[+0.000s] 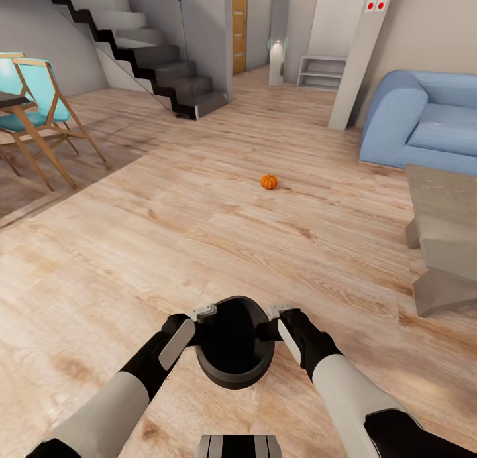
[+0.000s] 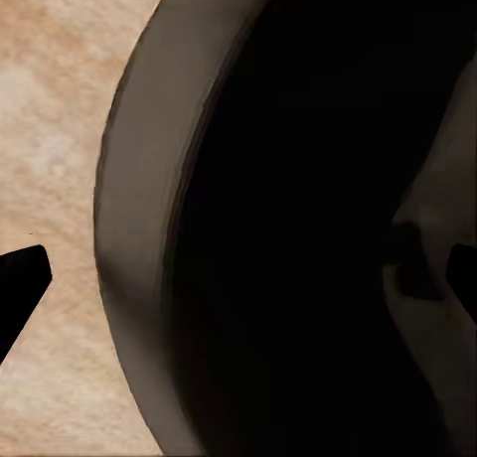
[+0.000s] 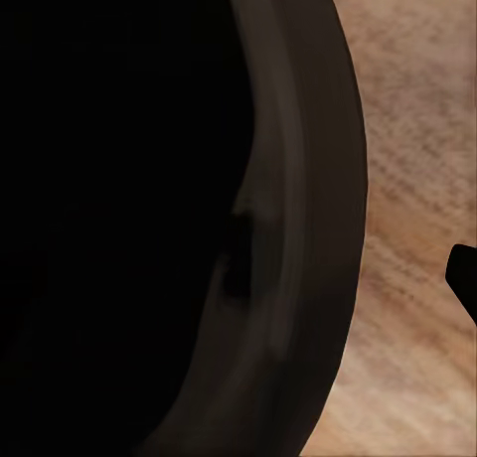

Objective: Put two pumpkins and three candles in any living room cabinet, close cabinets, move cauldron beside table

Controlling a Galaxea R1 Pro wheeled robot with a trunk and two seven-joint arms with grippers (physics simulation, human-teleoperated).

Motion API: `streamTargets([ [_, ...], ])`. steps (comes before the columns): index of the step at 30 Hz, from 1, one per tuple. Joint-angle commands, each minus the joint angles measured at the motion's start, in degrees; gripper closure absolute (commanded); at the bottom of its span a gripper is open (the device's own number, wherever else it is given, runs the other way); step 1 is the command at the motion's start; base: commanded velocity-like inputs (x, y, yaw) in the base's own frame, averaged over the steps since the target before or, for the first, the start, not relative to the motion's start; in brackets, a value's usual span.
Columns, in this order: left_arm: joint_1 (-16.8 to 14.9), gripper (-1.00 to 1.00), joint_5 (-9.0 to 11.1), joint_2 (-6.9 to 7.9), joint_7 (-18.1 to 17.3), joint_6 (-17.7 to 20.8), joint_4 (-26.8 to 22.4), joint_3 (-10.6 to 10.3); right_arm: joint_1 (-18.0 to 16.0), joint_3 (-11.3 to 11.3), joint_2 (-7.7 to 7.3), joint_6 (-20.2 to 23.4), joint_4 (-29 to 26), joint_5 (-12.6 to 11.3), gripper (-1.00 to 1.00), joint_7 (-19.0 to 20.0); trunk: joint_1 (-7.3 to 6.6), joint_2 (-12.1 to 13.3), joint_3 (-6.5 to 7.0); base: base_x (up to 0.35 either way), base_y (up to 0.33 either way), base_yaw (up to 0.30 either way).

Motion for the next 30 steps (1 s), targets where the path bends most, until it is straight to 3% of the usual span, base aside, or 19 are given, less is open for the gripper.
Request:
streamTargets([
  [1, -0.81, -1.0, 0.56, 0.13, 0.6, -0.46, 0.68, -0.19, -0.03, 0.06, 0.0, 0.29, -0.16, 0.12, -1.0, 0.12, -0.01, -0.02, -0.05, 0.0, 0.0, 0.0],
  [22, -2.37, -1.0, 0.62, 0.05, 0.11, -1.38, 2.39, -0.4, -0.13, 0.1, 0.0, 0.29, -0.66, 0.17, -1.0, 0.08, 0.48, -0.27, -4.26, 0.0, 0.0, 0.0],
  [26, -2.35, -1.0, 0.62, 0.05, 0.07, -1.4, 2.45, -0.47, -0.15, 0.1, 0.0, 0.29, -0.66, 0.07, -1.0, 0.04, 0.48, -0.27, -4.26, 0.0, 0.0, 0.0],
  [27, -2.33, -1.0, 0.61, 0.05, 0.06, -1.42, 2.57, -0.54, -0.15, 0.1, 0.0, 0.29, -0.66, -0.03, 1.0, 0.0, 0.48, -0.27, -4.26, 0.0, 0.0, 0.0],
  [30, -2.33, -1.0, 0.59, 0.03, 0.05, -1.45, 3.9, -0.58, -0.16, 0.1, 0.0, 0.33, -0.66, -0.14, 1.0, -0.04, 0.48, -0.27, -4.26, 0.0, 0.0, 0.0],
])
